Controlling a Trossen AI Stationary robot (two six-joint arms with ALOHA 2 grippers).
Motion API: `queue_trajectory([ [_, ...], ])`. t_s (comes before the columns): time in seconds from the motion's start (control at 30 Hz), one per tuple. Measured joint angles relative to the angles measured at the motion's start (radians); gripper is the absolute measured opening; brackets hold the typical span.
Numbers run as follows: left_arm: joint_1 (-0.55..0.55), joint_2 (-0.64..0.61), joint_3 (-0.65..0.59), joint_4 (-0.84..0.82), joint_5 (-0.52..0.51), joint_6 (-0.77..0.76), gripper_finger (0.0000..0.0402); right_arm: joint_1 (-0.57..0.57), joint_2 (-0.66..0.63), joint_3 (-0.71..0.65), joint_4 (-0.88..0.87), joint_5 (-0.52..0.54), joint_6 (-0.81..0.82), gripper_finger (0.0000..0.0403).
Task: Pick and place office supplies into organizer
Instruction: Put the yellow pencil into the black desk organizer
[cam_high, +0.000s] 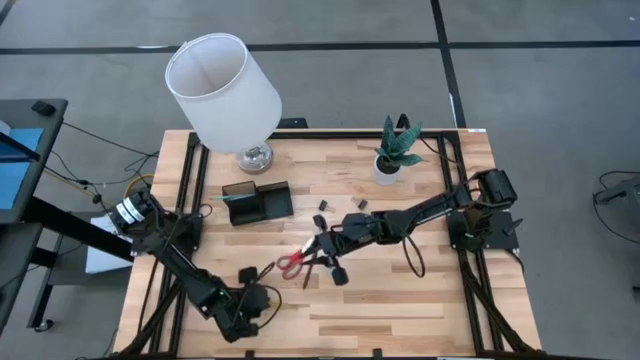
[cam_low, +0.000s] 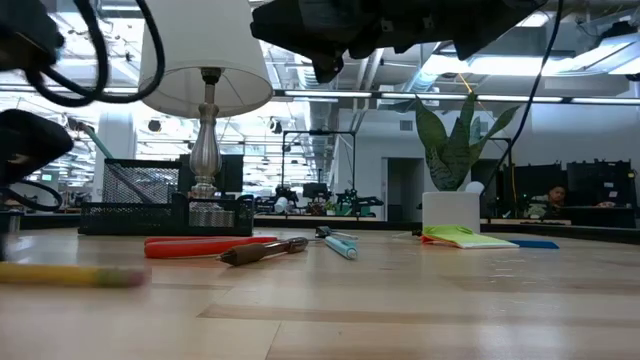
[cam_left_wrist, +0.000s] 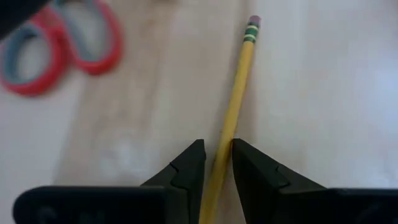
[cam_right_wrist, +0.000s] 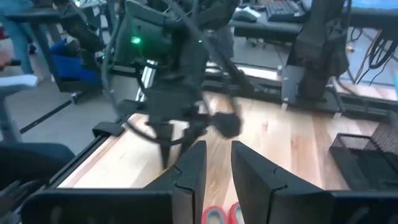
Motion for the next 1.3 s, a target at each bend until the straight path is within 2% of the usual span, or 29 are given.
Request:
queue_trajectory([
  [0.1,0.014,-0.001,0.0,-0.031,-0.015,-0.041,0.0075,0.009,0.0,0.0,-0.066,0.017,0.0,0.007],
  [0.3,0.018,-0.001,0.0,-0.033,-0.018,-0.071,0.0075,0.029,0.0,0.0,-0.169,0.132,0.0,0.007],
  [0.57,0.018,-0.001,-0.001,-0.03,-0.028,-0.229,0.0074,0.07,0.006,-0.016,-0.164,0.132,0.111,0.007],
  [0.67,0.018,-0.001,-0.001,-0.026,-0.028,-0.216,0.0074,0.098,0.06,-0.037,-0.125,0.142,0.147,0.007],
  [0.9,0.029,-0.002,0.0,-0.021,-0.029,-0.242,0.0074,0.138,0.244,-0.03,0.175,0.107,0.175,0.007],
  [1.0,0.038,-0.002,-0.002,0.0,-0.04,-0.273,0.0074,0.133,0.263,-0.02,0.274,0.093,0.17,0.007],
  [1.3,0.065,0.0,-0.002,0.053,-0.045,-0.281,0.0074,0.117,0.274,0.034,0.156,0.15,0.189,0.007],
])
